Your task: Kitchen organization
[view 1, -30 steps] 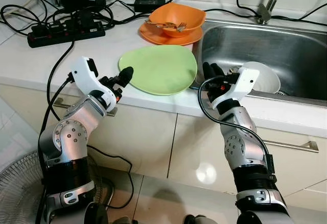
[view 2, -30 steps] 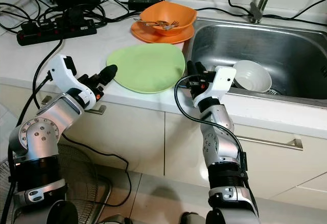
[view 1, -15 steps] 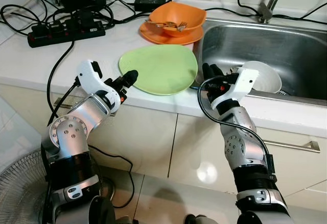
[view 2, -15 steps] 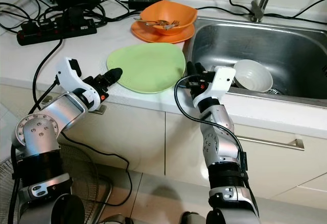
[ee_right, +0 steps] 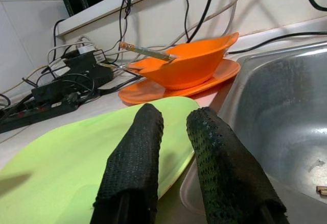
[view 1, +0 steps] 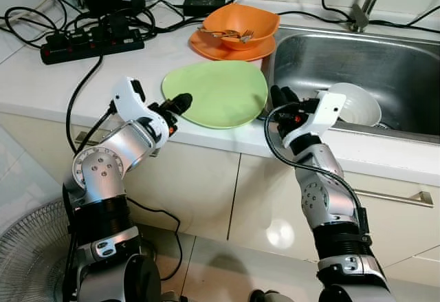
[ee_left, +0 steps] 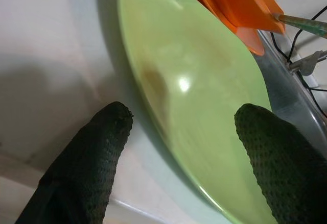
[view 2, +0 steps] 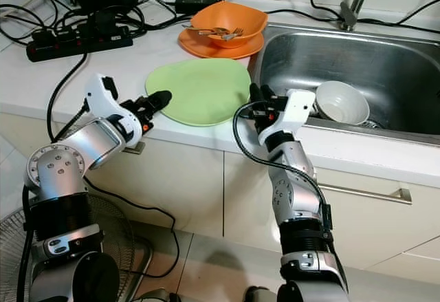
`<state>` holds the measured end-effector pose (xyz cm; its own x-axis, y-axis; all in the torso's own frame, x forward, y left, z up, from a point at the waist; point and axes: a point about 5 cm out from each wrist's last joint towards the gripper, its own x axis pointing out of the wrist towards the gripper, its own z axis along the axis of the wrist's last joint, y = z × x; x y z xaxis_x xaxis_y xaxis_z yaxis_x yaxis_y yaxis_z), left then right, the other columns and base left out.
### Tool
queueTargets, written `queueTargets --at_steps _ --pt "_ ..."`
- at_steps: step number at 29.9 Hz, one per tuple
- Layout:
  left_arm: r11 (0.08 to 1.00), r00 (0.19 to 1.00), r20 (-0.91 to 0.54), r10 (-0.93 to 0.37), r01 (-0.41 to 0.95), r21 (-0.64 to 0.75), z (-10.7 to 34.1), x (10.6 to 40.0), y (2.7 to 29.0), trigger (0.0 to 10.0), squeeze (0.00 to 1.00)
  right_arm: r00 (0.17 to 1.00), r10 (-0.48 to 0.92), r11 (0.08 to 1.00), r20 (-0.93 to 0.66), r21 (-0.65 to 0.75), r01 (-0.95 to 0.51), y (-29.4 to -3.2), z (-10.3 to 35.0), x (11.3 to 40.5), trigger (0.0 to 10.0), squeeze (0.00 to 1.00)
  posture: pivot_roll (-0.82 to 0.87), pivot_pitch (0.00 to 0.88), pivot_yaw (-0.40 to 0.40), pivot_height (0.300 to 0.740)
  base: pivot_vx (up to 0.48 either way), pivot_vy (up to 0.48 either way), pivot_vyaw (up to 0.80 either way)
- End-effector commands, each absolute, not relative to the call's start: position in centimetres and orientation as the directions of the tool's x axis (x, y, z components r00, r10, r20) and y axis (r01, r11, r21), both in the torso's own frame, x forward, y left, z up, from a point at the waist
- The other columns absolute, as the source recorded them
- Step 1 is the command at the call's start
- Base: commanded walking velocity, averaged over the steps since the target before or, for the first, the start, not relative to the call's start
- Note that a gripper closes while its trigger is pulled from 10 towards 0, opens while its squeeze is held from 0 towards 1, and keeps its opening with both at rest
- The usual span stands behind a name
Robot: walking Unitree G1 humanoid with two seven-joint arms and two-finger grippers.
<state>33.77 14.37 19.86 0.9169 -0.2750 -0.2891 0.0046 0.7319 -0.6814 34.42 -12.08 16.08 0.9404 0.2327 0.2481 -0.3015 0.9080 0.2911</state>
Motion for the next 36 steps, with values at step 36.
queueTargets --at_steps 36 --pt "0.637 0.961 -0.065 -0.269 0.126 -0.760 23.7 37.1 10.2 10.0 0.00 0.940 0.246 0.908 0.238 0.283 -0.310 -12.3 16.5 34.6 10.0 0.00 -0.02 0.056 0.020 0.732 0.000 0.000 0.00"
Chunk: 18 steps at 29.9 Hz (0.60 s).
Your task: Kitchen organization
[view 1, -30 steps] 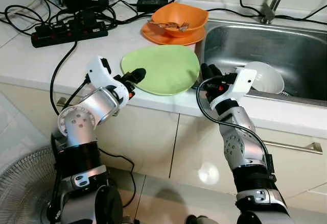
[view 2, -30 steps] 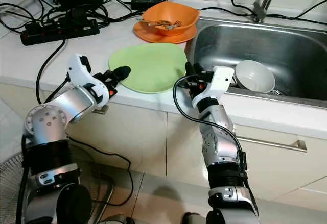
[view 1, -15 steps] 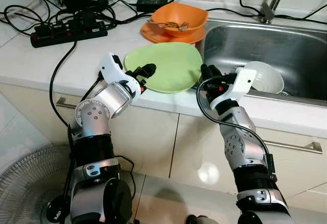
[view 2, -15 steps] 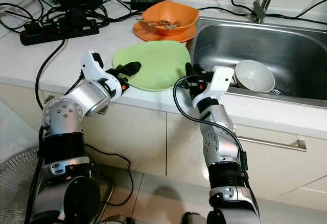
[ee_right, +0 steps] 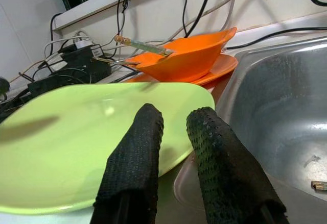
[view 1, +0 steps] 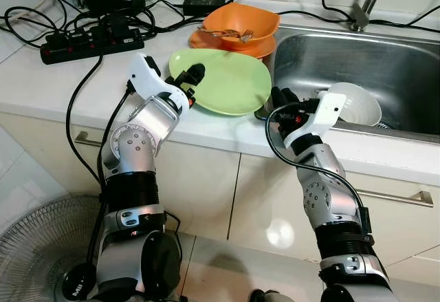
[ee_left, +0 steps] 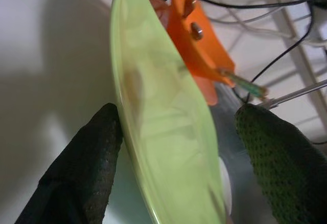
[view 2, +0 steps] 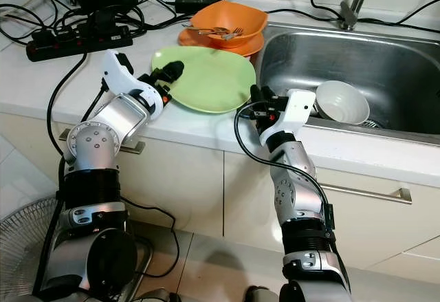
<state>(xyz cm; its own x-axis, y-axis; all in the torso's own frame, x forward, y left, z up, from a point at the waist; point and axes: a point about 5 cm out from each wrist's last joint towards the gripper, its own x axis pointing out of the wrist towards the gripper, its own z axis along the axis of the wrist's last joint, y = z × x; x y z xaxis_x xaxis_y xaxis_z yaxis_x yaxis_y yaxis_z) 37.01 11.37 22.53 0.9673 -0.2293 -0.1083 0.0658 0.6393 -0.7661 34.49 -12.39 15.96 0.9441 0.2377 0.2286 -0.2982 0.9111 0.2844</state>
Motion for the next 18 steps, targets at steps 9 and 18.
queueTargets --at_steps 9,18 --pt "0.624 0.933 -0.112 -0.342 0.137 -0.769 22.7 36.9 8.7 10.0 0.00 0.939 0.248 0.908 0.237 0.282 -0.311 -12.3 16.6 34.7 10.0 0.00 -0.02 0.056 0.021 0.732 0.000 0.000 0.00" --pt "0.584 0.914 -0.122 -0.387 0.141 -0.799 22.2 36.7 7.4 10.0 0.00 0.940 0.247 0.908 0.235 0.282 -0.309 -12.3 16.5 34.7 10.0 0.00 -0.03 0.059 0.026 0.732 0.000 0.000 0.00"
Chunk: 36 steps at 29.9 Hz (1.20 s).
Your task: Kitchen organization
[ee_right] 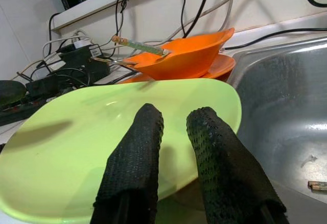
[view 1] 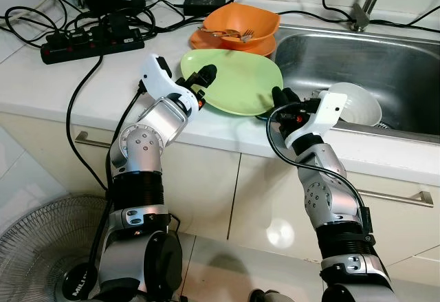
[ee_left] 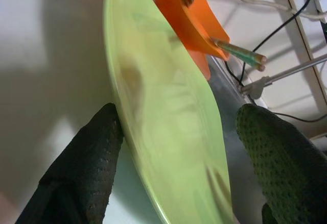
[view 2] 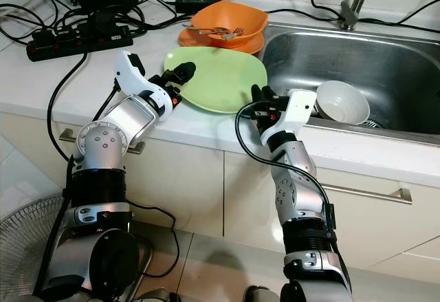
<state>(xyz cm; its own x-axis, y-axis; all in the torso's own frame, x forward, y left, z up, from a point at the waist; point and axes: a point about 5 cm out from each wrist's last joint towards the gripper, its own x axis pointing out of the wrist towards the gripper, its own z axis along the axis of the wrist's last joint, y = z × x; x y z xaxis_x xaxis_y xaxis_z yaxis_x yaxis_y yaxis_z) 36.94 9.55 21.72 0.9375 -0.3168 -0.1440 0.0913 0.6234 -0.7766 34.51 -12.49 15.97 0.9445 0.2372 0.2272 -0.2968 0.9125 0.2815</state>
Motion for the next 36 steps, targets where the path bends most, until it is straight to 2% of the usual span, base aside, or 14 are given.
queueTargets --at_steps 1,6,9,18,19,20,22,23,36 --pt "0.581 0.904 -0.132 -0.406 0.144 -0.801 21.9 36.5 6.9 10.0 0.00 0.941 0.248 0.909 0.232 0.281 -0.308 -12.3 16.5 34.6 10.0 0.00 -0.03 0.058 0.025 0.732 0.000 0.000 0.00" --pt "0.576 0.898 -0.136 -0.419 0.146 -0.804 21.7 36.4 6.4 10.0 0.00 0.942 0.246 0.910 0.228 0.282 -0.305 -12.3 16.4 34.6 10.0 0.00 -0.03 0.061 0.025 0.732 0.000 0.000 0.00" --pt "0.594 0.873 -0.210 -0.441 0.109 -0.797 20.3 36.0 5.9 10.0 0.00 0.943 0.249 0.910 0.222 0.280 -0.306 -12.3 16.2 34.6 10.0 0.00 -0.03 0.062 0.025 0.732 0.000 0.000 0.00" --pt "0.600 0.858 -0.252 -0.448 0.080 -0.796 19.0 35.8 5.5 10.0 0.00 0.943 0.254 0.910 0.214 0.276 -0.308 -12.2 16.1 34.5 10.0 0.00 -0.03 0.064 0.025 0.732 0.000 0.000 0.00" --pt "0.604 0.856 -0.258 -0.448 0.076 -0.794 18.9 35.8 5.4 9.2 0.00 0.943 0.256 0.910 0.211 0.275 -0.309 -12.2 16.1 34.5 10.0 0.00 -0.03 0.064 0.025 0.732 0.000 0.000 0.00" --pt "0.609 0.857 -0.265 -0.442 0.069 -0.790 18.8 35.8 5.4 7.9 0.00 0.943 0.257 0.910 0.211 0.275 -0.309 -12.2 16.1 34.5 10.0 0.00 -0.03 0.064 0.024 0.732 0.000 0.000 0.00" --pt "0.613 0.858 -0.269 -0.437 0.065 -0.788 18.7 35.8 5.5 7.9 0.00 0.943 0.257 0.910 0.211 0.275 -0.309 -12.2 16.1 34.5 10.0 0.00 -0.03 0.064 0.024 0.732 0.000 0.000 0.00" --pt "0.612 0.857 -0.269 -0.440 0.067 -0.788 18.6 35.7 5.5 0.0 0.00 0.943 0.256 0.910 0.212 0.275 -0.309 -12.2 16.2 34.5 10.0 0.00 -0.03 0.064 0.025 0.732 0.000 0.000 0.00" --pt "0.591 0.838 -0.244 -0.488 0.112 -0.799 18.8 35.4 4.8 0.0 0.00 0.943 0.265 0.908 0.202 0.278 -0.315 -11.9 16.0 34.4 10.0 0.00 -0.03 0.066 0.025 0.732 0.000 0.000 0.00"
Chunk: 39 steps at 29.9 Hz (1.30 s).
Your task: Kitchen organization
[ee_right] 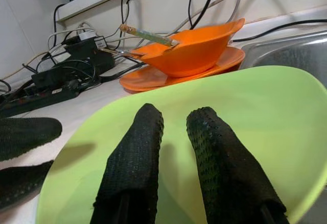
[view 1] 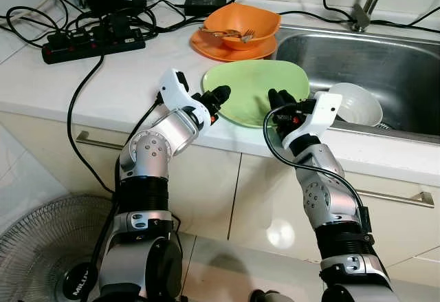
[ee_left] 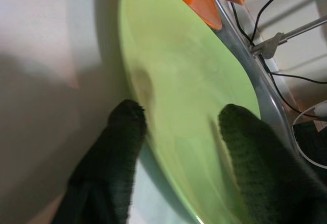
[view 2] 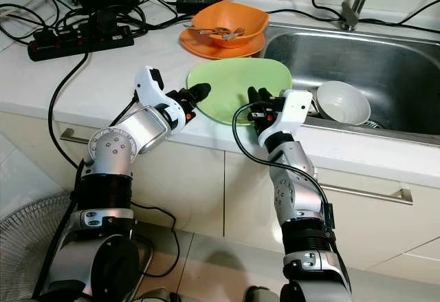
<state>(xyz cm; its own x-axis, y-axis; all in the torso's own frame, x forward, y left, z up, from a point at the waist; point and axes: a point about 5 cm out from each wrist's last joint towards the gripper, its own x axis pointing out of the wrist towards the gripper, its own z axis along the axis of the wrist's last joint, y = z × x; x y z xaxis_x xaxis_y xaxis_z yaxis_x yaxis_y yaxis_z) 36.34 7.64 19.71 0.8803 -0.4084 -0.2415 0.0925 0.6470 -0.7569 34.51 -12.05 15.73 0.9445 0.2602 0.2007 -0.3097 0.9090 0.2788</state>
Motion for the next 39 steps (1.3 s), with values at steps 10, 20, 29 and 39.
queueTargets --at_steps 10,20,29,39 --pt "0.582 0.831 -0.237 -0.504 0.124 -0.803 18.87 35.36 4.59 0.0 0.00 0.941 0.271 0.903 0.201 0.287 -0.321 -11.76 16.00 34.39 10.0 0.00 -0.04 0.070 0.025 0.732 0.000 0.000 0.00" --pt "0.585 0.833 -0.235 -0.502 0.126 -0.801 18.90 35.42 4.72 0.0 0.00 0.940 0.276 0.900 0.200 0.290 -0.326 -11.61 16.10 34.42 10.0 0.00 -0.04 0.068 0.025 0.732 0.000 0.000 0.00" --pt "0.601 0.833 -0.263 -0.487 0.101 -0.793 18.34 35.38 5.14 7.5 0.00 0.939 0.293 0.899 0.179 0.283 -0.334 -11.30 15.75 34.40 10.0 0.00 -0.03 0.069 0.024 0.732 0.000 0.000 0.00" --pt "0.587 0.823 -0.235 -0.517 0.141 -0.797 18.65 35.10 4.61 0.0 0.00 0.938 0.299 0.897 0.175 0.282 -0.339 -11.22 15.77 34.37 10.0 0.00 -0.04 0.070 0.025 0.732 0.000 0.000 0.00"
